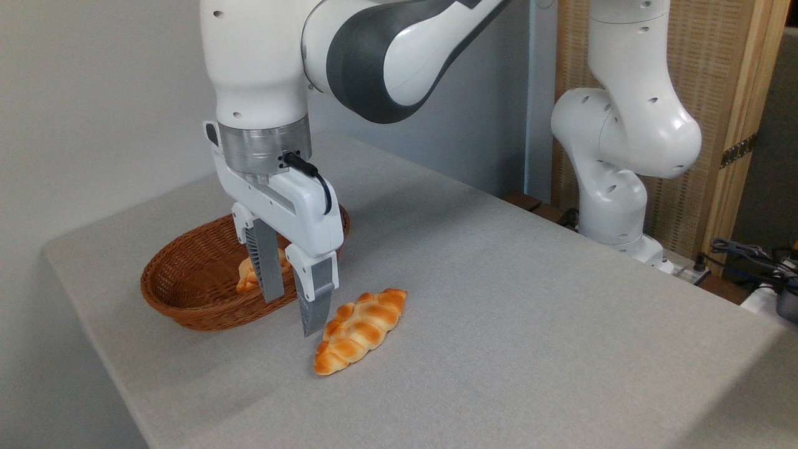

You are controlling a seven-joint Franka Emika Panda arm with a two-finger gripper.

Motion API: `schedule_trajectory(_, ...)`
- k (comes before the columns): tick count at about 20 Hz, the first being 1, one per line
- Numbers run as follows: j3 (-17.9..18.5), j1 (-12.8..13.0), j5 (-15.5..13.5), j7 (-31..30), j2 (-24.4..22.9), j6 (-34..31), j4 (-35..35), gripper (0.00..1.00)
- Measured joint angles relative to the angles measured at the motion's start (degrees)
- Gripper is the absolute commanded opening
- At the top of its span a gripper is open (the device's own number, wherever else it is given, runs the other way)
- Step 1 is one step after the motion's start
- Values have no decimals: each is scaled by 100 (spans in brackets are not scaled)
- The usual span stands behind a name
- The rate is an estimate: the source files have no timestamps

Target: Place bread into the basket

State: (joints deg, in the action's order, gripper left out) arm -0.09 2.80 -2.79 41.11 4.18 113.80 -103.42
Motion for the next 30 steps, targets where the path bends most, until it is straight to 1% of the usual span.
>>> schedule_trajectory(26,-3,4,0,-1,-1,0,35,100)
schedule_trajectory(30,-2,1,0,-11,1,-86,4,100)
